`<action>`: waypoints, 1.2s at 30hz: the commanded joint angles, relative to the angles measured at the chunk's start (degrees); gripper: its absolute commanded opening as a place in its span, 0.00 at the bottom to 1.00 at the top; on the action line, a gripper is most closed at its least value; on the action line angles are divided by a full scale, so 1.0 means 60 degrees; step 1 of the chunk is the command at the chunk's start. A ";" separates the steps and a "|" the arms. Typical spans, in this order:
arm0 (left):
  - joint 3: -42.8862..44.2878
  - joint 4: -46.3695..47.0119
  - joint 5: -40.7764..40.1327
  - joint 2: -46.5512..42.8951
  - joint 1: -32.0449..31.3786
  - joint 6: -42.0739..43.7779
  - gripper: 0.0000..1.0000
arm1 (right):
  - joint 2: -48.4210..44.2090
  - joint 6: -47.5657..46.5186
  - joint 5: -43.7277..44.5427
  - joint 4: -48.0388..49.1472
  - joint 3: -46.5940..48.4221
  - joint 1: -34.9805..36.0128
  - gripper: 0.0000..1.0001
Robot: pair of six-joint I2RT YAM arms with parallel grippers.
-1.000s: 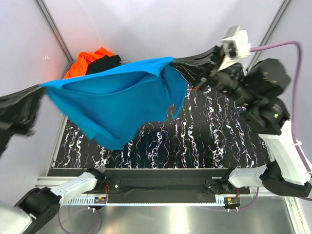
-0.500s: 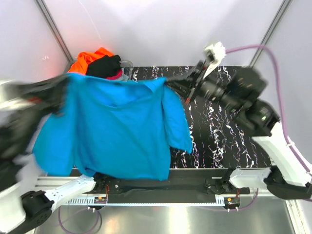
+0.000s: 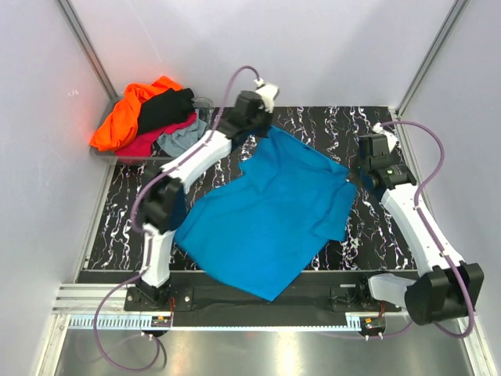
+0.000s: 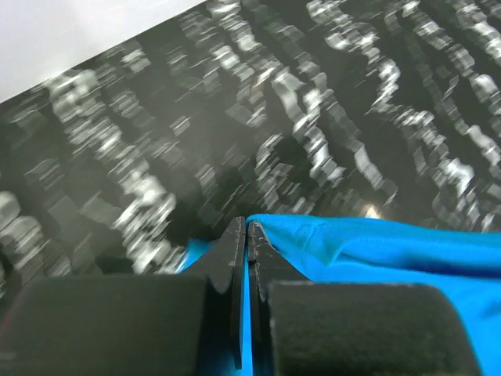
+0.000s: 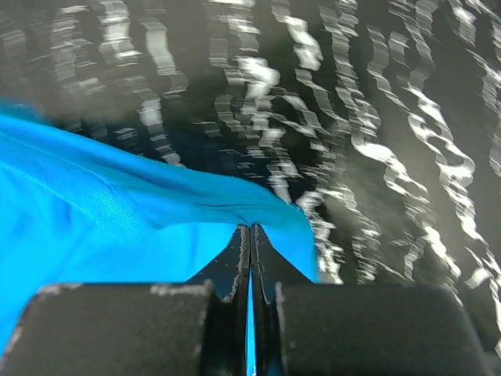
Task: Fold and stack the t-shirts
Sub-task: Flatten the tshirt out
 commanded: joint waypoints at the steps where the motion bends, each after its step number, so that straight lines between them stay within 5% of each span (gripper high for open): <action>1: 0.2344 0.1767 0.0253 0.1137 -0.0077 -0.0378 0.00 | 0.0172 0.0248 0.0795 -0.1303 -0.0004 -0.0946 0.00; 3: 0.2903 0.1752 -0.0158 0.1466 -0.0151 -0.0378 0.11 | 0.0216 -0.0029 0.1058 -0.1319 -0.0107 -0.1094 0.00; 5: 0.2759 0.1621 -0.0625 0.1395 -0.0195 -0.0408 0.45 | 0.0507 -0.0351 0.1029 -0.1290 -0.0122 -0.1167 0.00; 6: 0.2671 0.1287 -0.0743 0.1278 -0.0209 -0.0321 0.74 | 0.0915 -0.0788 0.0971 -0.1275 -0.0107 -0.1197 0.00; 9: 0.2072 0.0350 -0.0964 0.0459 -0.0268 -0.0086 0.87 | 0.1663 -0.1231 0.0825 -0.1318 -0.0093 -0.1328 0.11; 10: 0.1286 -0.0104 -0.0906 0.0065 -0.0283 0.0016 0.90 | 0.1797 -0.1275 0.0781 -0.1348 -0.0020 -0.1401 0.27; 14: -0.1573 -0.0692 -0.0294 -0.2366 -0.0327 -0.0464 0.86 | 0.1901 -0.1656 0.0459 -0.1246 0.0200 -0.1504 0.61; 18: -0.4253 -0.1177 0.1099 -0.4723 -0.0502 -0.1665 0.79 | 0.1872 -0.2037 -0.0331 -0.1319 0.0596 -0.1475 0.67; 21: -0.5984 -0.1134 0.1511 -0.5154 -0.0663 -0.2968 0.76 | 0.1915 -0.1761 -0.1444 -0.1260 0.0684 -0.1227 0.70; 27: -0.6443 -0.1248 0.1132 -0.3575 -0.0781 -0.4567 0.70 | 0.2294 -0.0884 -0.3744 -0.0104 0.0187 -0.0596 0.72; 30: -0.5842 -0.1732 0.0955 -0.2403 -0.0446 -0.4860 0.70 | 0.2341 -0.0210 -0.3659 -0.0088 0.0186 -0.0611 0.73; 36: -0.4905 -0.2275 0.1263 -0.0339 0.0901 -0.4497 0.68 | 0.1946 -0.0309 -0.3951 -0.0322 0.0288 -0.0917 0.97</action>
